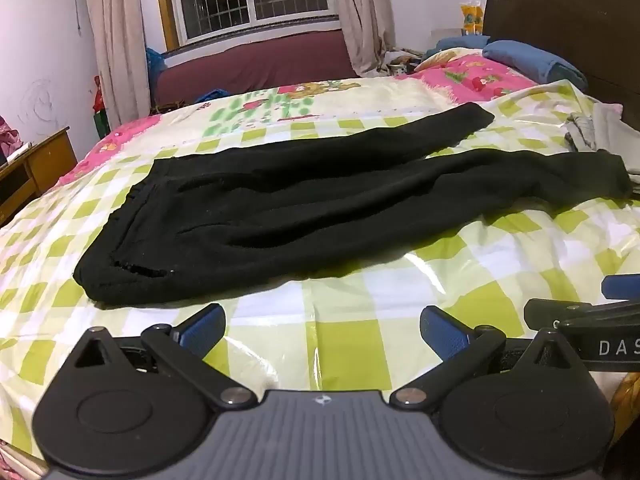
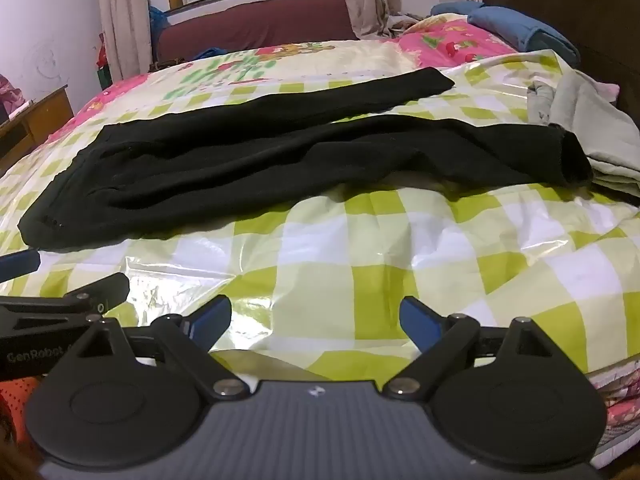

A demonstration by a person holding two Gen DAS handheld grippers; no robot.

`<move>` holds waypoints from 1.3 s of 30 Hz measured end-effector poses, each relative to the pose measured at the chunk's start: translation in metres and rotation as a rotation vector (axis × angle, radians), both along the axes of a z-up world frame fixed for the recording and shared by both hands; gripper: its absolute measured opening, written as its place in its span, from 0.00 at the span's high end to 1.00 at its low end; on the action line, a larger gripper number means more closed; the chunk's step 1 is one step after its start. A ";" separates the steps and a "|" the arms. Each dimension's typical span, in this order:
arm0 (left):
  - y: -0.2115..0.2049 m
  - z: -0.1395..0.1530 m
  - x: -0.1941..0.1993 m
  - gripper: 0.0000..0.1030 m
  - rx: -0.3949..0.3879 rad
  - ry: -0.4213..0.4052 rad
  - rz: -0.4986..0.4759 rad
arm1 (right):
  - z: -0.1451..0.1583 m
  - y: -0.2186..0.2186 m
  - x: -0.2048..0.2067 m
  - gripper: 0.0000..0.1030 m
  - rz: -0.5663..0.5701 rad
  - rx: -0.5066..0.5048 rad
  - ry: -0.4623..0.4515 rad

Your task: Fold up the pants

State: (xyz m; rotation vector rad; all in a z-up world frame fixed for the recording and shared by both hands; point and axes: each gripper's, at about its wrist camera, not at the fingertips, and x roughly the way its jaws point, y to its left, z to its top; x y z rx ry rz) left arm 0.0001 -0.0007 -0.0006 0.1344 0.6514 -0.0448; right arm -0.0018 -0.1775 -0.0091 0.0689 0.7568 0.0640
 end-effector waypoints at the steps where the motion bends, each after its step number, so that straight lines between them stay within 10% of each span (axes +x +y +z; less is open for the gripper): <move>1: 0.000 0.000 0.000 0.00 0.003 0.000 -0.002 | 0.000 0.000 0.000 0.12 0.001 0.000 -0.001; 39: 0.000 -0.007 0.002 0.00 0.012 0.023 0.011 | -0.005 0.003 0.002 0.14 0.037 0.036 0.039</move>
